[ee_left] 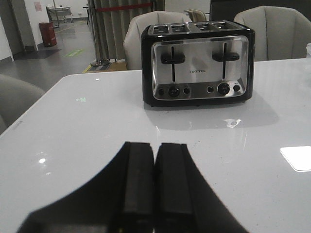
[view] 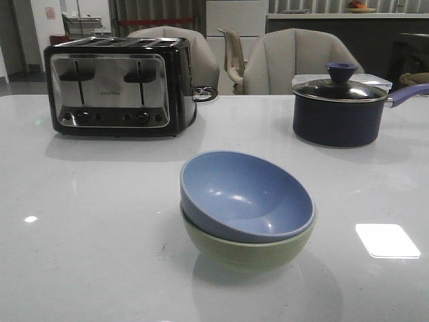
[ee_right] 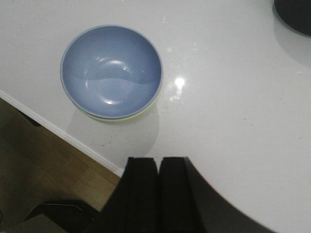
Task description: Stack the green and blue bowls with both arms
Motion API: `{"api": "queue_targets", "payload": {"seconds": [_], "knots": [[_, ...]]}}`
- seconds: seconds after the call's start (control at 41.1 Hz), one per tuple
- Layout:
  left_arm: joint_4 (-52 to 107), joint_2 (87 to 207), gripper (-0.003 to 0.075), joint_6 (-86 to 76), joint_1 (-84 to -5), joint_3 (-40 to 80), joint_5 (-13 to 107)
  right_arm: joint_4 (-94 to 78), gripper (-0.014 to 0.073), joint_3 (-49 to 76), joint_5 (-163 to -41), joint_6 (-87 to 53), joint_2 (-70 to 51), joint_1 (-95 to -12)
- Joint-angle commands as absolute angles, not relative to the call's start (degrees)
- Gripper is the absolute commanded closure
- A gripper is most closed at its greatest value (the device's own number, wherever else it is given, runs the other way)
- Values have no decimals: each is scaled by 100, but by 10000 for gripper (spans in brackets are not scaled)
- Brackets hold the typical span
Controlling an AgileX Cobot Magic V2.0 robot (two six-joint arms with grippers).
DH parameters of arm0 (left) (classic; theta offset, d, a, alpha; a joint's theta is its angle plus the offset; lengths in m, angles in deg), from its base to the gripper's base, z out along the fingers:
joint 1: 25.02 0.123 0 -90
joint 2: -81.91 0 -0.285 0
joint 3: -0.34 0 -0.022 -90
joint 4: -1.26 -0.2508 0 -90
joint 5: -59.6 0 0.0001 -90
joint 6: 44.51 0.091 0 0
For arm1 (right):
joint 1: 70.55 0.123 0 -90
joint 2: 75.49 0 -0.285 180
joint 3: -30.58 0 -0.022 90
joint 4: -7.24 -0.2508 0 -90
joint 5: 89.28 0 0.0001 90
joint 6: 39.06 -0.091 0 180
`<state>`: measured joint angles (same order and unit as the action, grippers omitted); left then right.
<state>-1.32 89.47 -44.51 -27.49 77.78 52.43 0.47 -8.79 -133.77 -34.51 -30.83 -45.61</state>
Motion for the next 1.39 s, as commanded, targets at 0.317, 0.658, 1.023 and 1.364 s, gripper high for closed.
{"api": "queue_targets", "payload": {"seconds": [0.317,0.658,1.023,1.364], "knots": [[-59,8814,619,-4496,-2747,7898,6022,53,559,-730,-13021,-3405,-3089,-4563],[87,8814,619,-4496,-2747,7898,6011,53,559,-730,-13021,-3405,-3089,-4563],[87,8814,619,-4496,-2758,7898,6000,53,559,-730,-13021,-3405,-3089,-4563],[87,8814,619,-4496,-2758,7898,6000,53,559,-730,-13021,-3405,-3089,-4563]]}}
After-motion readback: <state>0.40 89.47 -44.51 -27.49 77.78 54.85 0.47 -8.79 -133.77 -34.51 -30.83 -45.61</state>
